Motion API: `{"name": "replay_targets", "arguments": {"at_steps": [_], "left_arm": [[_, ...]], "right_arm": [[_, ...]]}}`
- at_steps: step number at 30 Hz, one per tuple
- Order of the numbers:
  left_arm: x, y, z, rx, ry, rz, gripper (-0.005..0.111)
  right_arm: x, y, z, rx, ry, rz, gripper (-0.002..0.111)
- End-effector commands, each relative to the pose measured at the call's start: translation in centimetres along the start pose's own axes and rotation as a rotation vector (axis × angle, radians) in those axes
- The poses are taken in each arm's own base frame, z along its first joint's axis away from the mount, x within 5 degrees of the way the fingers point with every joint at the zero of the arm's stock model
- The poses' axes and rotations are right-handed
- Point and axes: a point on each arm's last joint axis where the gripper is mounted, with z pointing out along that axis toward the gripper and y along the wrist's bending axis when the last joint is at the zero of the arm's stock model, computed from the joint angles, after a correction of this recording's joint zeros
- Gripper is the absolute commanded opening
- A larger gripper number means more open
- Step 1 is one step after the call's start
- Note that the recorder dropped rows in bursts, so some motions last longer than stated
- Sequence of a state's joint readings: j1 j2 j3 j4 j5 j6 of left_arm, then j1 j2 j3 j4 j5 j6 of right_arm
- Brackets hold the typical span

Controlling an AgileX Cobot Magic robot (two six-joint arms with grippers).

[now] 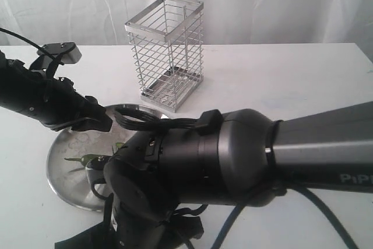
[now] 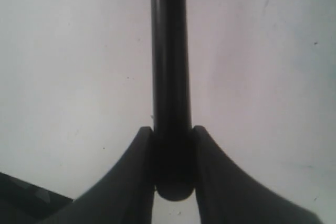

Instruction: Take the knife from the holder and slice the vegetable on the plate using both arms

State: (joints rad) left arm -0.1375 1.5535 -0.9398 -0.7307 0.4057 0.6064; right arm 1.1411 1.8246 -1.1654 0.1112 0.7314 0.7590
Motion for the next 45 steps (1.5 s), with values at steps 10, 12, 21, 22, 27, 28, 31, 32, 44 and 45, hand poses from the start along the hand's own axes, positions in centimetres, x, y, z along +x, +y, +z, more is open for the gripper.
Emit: {"name": "replay_targets", "arguments": {"at_steps": [10,12,21,22,27,28,31,32,44,45], "left_arm": [[-0.1,-0.4,-0.2,0.026,0.002,-0.014,0.055],[0.0,-0.5,-0.2,0.028,0.005,-0.014,0.055],[0.9,-0.4,0.2,0.034,0.015,-0.062,0.055],[1.1,-0.3,0.3,0.031,0.018,-0.066,0.055],[1.4,-0.3,0.5,0.032,0.026,-0.075,0.055],[1.4,-0.3,0.5,0.035,0.024,-0.080,0.055],[1.4,-0.3,0.5,0.037,0.022,-0.083,0.055],[1.4,-0.3,0.5,0.037,0.022,-0.083,0.055],[1.4,-0.3,0.5,0.037,0.022,-0.082,0.054],[1.4,-0.3,0.5,0.037,0.022,-0.082,0.054]], "right_arm": [[0.6,0.7,0.3,-0.027,-0.002,-0.032,0.000],[0.6,0.7,0.5,-0.024,0.000,-0.032,0.000],[0.4,0.8,0.7,-0.031,-0.012,-0.034,0.000],[0.4,0.8,0.7,-0.031,-0.015,-0.037,0.000],[0.3,0.6,0.7,-0.015,-0.030,-0.048,0.000],[0.3,0.6,0.7,-0.015,-0.030,-0.048,0.000],[0.2,0.6,0.7,-0.008,-0.038,-0.043,0.000],[0.2,0.6,0.7,-0.005,-0.040,-0.035,0.000],[0.1,0.5,1.1,0.007,-0.043,-0.039,0.000],[0.1,0.5,1.1,0.006,-0.042,-0.037,0.000]]}}
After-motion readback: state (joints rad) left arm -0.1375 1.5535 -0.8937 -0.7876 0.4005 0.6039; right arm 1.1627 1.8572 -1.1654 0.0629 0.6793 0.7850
